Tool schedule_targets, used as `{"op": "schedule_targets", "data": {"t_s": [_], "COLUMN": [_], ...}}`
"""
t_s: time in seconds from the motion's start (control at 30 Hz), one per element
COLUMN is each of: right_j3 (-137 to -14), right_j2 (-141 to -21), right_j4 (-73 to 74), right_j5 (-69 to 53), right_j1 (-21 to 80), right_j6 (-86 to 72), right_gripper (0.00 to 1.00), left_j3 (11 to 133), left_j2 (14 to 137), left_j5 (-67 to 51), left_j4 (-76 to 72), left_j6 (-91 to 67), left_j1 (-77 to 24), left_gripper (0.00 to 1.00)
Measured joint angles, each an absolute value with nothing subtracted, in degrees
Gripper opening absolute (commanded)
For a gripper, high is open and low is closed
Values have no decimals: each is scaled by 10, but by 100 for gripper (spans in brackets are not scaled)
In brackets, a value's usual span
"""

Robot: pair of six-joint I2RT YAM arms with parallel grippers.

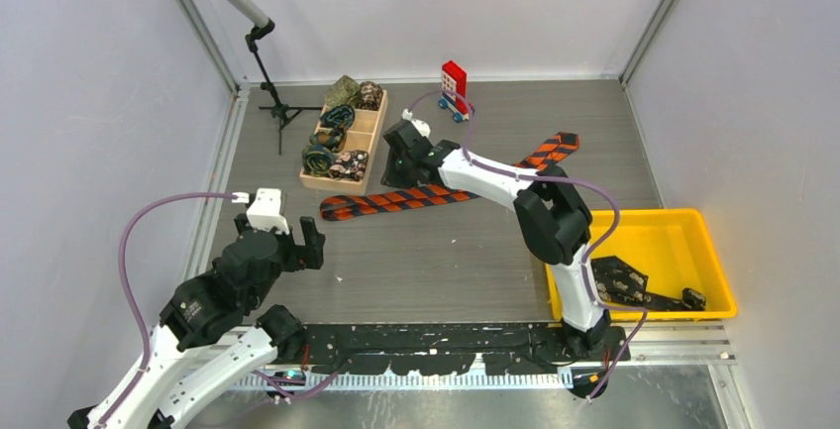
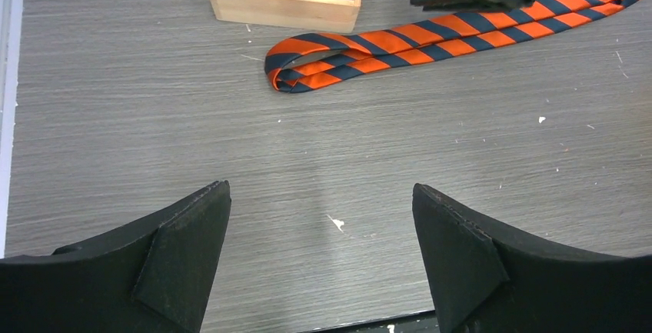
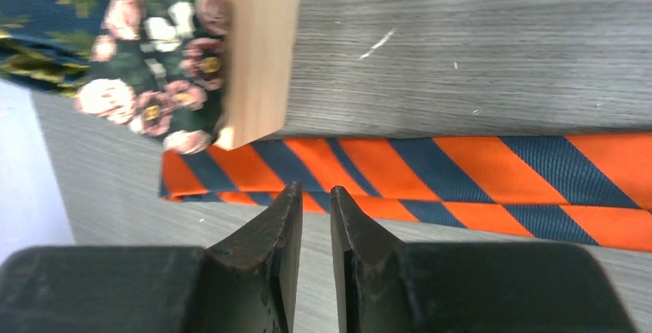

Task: Roll the ties
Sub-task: Flatten out the tie at the center of the board.

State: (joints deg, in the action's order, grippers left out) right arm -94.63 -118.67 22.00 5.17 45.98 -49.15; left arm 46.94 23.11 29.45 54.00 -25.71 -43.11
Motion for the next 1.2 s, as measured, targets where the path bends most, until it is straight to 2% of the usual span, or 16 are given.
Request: {"op": "schedule_targets", "data": {"t_s": [0.23,0.47,0.8,0.9,1.07,1.2], "right_j3": [-945,-908,-776,-735,-708,-707], "right_j2": [-1253,-1249,-1160,-1127,-1089,-1055], "right_j4": [210,186,161,164,207,239], "right_j5": [37,38,43,47,61,64], "right_j1": [458,458,451,447,444,442], "right_j6": [-519,-521,-497,-482,-444,-420], "right_gripper": [18,15,14,14,14,14], "left_j3": [469,469,470,470,442,404], "left_j2": [230,230,263,297,357,394], "left_j5": [295,295,291,274,251,243], "left_j4": [543,543,543,538,501,459], "left_j6": [-266,-266,-301,-329,-376,-400], "left_j1": [-431,-431,-431,-431,-431,-431], "left_gripper": [89,89,83,78,70,68]}}
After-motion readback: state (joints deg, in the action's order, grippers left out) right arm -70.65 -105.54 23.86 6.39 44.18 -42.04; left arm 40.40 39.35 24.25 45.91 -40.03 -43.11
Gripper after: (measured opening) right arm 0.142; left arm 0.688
